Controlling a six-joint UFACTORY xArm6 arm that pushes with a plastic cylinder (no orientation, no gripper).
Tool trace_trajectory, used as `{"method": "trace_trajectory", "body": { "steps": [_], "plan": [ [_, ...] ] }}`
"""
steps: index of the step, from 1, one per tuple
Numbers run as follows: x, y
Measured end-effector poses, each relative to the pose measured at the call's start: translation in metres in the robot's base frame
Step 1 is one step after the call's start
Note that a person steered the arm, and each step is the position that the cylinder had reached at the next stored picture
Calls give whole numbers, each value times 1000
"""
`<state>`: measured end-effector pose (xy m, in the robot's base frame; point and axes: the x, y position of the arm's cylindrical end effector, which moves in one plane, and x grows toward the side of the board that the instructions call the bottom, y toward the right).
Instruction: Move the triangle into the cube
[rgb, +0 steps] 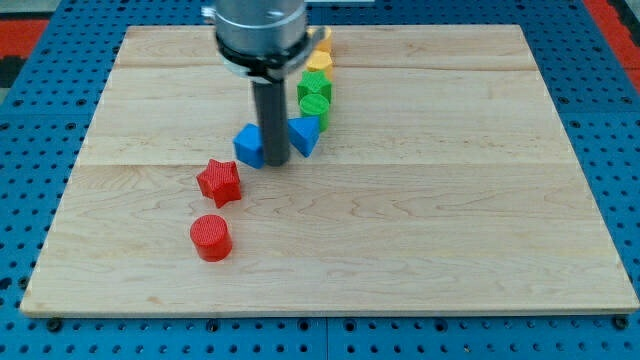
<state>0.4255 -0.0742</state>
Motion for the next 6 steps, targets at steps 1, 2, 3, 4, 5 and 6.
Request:
{"method": "trace_trajectory", "body": {
  "steps": [1, 2, 3, 4, 5, 6],
  "plan": [
    [-26, -34],
    [34, 60],
    [38, 118],
    [-21, 103],
    [-38, 13],
    [-26, 12]
  ]
}}
